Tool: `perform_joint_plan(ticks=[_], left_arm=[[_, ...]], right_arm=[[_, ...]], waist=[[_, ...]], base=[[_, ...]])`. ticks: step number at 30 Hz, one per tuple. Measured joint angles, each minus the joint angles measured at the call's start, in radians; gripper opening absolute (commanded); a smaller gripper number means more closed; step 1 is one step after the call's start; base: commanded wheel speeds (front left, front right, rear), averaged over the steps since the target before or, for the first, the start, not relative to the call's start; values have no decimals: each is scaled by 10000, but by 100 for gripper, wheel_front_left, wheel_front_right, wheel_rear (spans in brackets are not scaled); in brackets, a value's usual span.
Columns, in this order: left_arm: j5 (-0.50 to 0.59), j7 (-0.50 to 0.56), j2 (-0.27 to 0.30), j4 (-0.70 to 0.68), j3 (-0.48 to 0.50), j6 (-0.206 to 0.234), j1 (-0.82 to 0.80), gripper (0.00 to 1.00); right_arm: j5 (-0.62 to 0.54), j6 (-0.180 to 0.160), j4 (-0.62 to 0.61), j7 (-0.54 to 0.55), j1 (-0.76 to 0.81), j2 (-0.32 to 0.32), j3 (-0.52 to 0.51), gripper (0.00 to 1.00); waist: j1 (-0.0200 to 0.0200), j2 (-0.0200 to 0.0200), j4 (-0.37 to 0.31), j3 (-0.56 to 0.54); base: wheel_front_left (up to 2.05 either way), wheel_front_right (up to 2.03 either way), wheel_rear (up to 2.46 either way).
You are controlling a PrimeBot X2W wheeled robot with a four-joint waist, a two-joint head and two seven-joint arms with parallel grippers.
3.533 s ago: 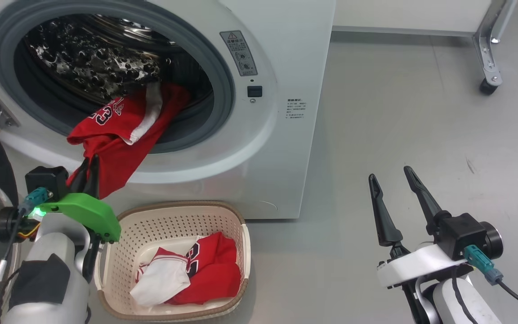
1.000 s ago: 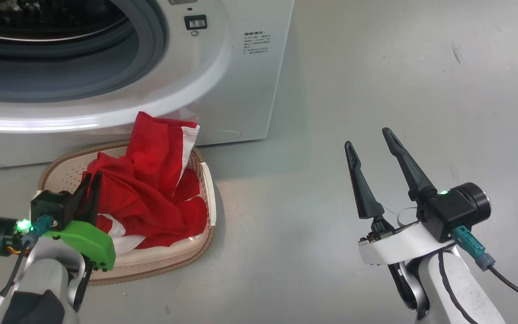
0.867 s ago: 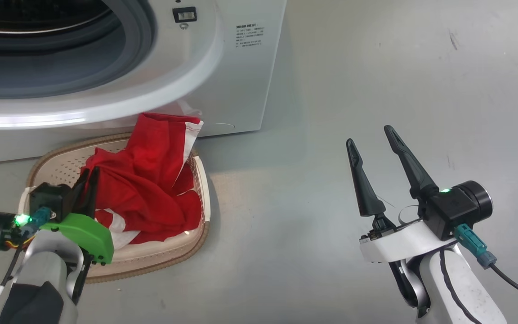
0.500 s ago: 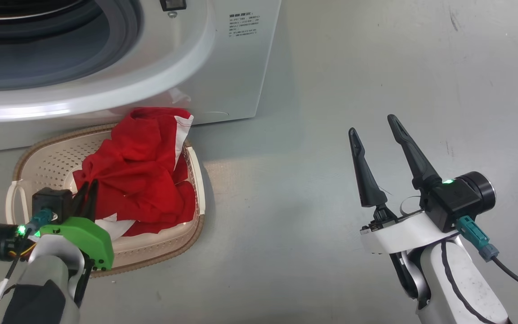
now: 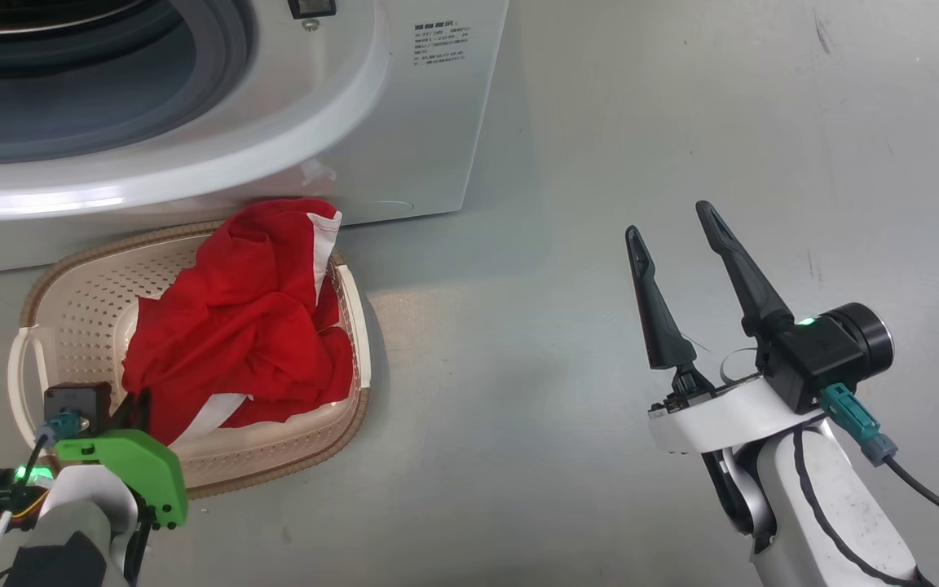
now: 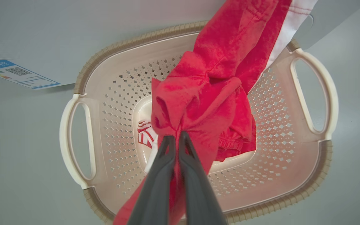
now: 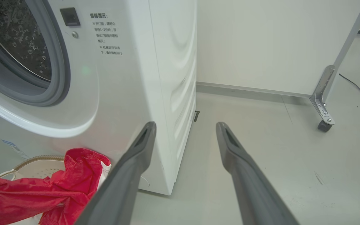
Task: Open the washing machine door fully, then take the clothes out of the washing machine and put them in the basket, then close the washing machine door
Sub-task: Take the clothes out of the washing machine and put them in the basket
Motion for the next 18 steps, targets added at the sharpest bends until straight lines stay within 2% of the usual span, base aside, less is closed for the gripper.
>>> perform_joint_plan(ticks=[8,18], left_arm=[[-61,-104,-61,424,48,40,-385,0],[-326,205,-31,1645,548,604,-446,0]], right_arm=[[-4,0,146,0,-26,2,4,100],[-4,0,259,0,-83,8,17,100]], waist=[[0,0,45,-68],[0,0,96,-282]], base=[[0,0,0],[0,0,0]])
